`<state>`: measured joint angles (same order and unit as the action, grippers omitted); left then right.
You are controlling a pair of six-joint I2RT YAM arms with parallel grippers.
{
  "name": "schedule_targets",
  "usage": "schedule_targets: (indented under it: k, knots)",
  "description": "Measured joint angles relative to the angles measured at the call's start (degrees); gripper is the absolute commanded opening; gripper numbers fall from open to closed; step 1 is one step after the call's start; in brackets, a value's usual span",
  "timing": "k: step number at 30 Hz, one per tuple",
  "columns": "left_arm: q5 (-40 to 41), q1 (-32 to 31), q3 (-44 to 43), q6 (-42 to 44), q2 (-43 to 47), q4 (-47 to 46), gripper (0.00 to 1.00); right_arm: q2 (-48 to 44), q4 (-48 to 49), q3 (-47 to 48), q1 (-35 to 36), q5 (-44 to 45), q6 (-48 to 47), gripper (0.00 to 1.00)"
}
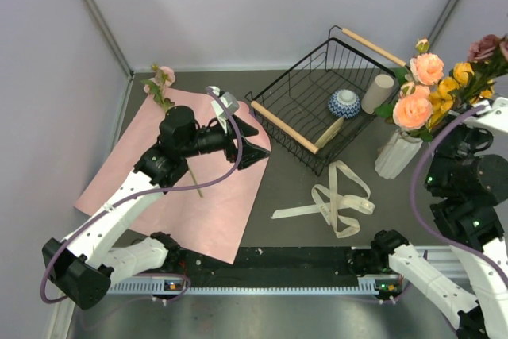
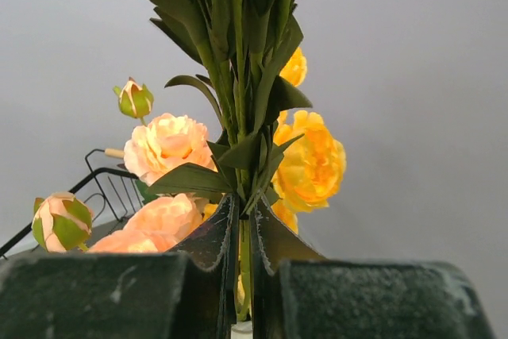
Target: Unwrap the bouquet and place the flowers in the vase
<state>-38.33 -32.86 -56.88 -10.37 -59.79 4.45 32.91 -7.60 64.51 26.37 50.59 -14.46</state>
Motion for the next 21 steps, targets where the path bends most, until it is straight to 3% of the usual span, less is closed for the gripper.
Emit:
schedule_targets:
  k: [9,21]
  knots:
    - [0.00,-0.04,0.00,0.02,0.00,0.00,0.89,3.02,9.97,-4.15,0.00,-1.38,-7.39,0.00]
    - [-0.02,-0.11,0.00,0.00,-0.02,0.00,0.89,2.12,12.17,-4.15,0.00,-8.31,-11.52,0.00]
